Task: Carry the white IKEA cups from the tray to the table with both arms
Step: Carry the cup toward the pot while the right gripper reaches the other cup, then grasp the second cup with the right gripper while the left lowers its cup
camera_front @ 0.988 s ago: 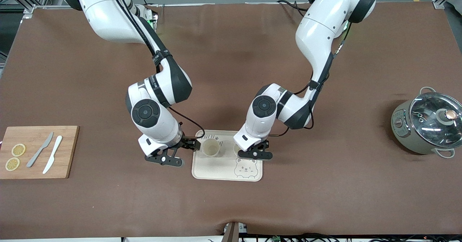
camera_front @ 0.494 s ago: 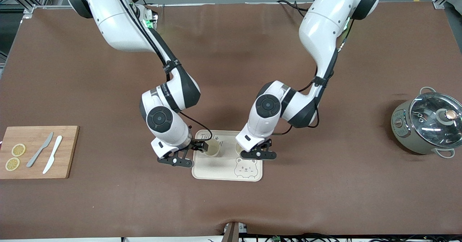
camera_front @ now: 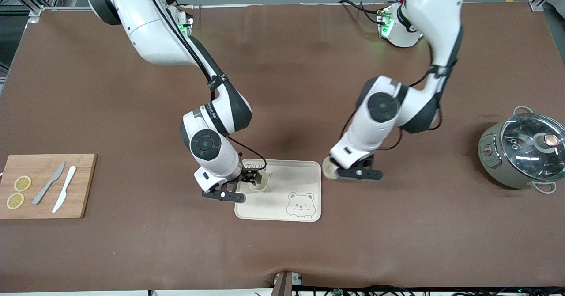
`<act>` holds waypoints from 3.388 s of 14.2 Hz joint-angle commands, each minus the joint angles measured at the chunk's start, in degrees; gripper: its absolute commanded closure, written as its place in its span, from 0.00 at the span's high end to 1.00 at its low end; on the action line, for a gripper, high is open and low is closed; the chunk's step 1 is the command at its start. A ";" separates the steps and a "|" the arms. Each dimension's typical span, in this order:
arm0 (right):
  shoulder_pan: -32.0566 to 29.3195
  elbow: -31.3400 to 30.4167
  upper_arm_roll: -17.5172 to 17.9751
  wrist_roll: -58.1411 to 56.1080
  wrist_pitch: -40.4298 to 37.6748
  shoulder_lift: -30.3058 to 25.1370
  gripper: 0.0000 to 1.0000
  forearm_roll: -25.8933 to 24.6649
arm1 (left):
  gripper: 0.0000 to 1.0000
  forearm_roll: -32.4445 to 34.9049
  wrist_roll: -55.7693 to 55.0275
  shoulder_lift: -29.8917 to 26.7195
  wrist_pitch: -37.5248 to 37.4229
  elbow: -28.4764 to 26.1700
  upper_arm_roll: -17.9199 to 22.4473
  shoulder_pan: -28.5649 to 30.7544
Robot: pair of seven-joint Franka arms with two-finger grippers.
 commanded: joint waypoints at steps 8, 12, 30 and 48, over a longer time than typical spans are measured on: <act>1.80 0.36 -0.50 0.27 3.86 3.28 1.00 1.25 | 0.00 -6.28 19.53 -18.46 8.83 -28.07 -6.17 16.23; 1.89 0.36 -0.50 0.27 5.18 3.98 1.00 1.16 | 0.00 -12.54 32.18 -19.16 16.67 -35.55 -6.26 20.64; 2.33 0.27 -0.50 -0.35 6.06 4.78 0.27 0.63 | 0.00 -22.92 50.32 -15.13 30.82 -41.72 -7.05 25.57; 0.66 0.70 -0.32 -0.52 2.82 2.14 0.00 1.42 | 1.00 -23.01 50.32 -17.31 30.48 -42.15 -8.11 25.92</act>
